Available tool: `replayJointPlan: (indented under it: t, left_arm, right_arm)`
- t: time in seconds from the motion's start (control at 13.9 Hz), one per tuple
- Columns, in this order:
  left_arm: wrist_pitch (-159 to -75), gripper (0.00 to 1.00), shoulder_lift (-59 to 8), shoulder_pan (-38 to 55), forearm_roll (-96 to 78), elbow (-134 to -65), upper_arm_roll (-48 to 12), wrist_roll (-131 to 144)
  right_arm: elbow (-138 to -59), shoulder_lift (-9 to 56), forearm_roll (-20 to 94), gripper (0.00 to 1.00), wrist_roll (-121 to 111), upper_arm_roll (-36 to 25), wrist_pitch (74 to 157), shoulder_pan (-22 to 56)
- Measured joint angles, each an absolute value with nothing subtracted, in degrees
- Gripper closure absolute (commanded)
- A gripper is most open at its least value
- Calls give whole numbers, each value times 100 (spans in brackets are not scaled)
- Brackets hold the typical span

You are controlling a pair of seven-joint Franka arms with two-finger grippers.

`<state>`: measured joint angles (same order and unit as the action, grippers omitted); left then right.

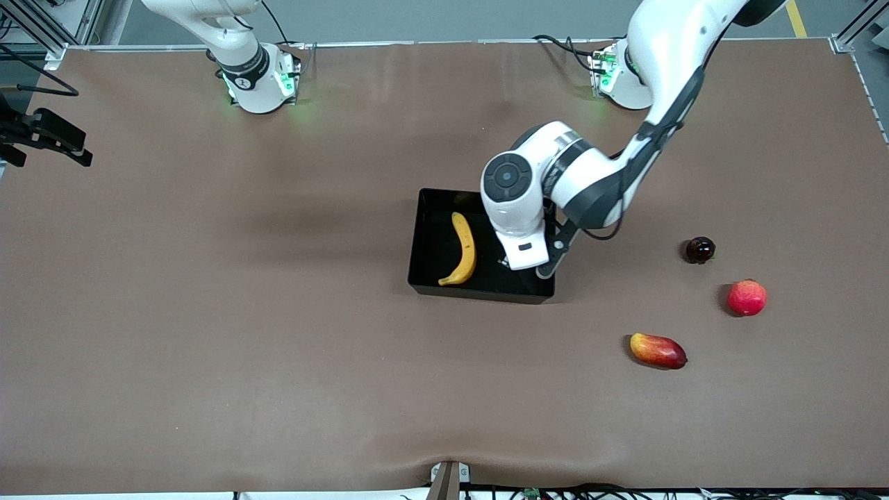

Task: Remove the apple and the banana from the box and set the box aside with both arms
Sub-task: 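Carry the apple out with the left gripper and set it beside the plum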

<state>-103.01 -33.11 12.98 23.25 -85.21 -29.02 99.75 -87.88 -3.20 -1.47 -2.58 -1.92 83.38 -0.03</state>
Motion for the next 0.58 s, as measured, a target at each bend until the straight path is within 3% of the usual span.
replayJointPlan:
  t: [0.29,0.58]
  left_arm:
    - [-10084,100,-3183,317,2285,-8438,-2891,8587]
    - [-10109,100,-3314,-817,2245,-8914,-2896,7518]
  right_arm:
    - [-8787,-320,-147,0,-258,-195,8338,-4]
    - [-8786,-318,-147,0,-258,-196,8338,-5]
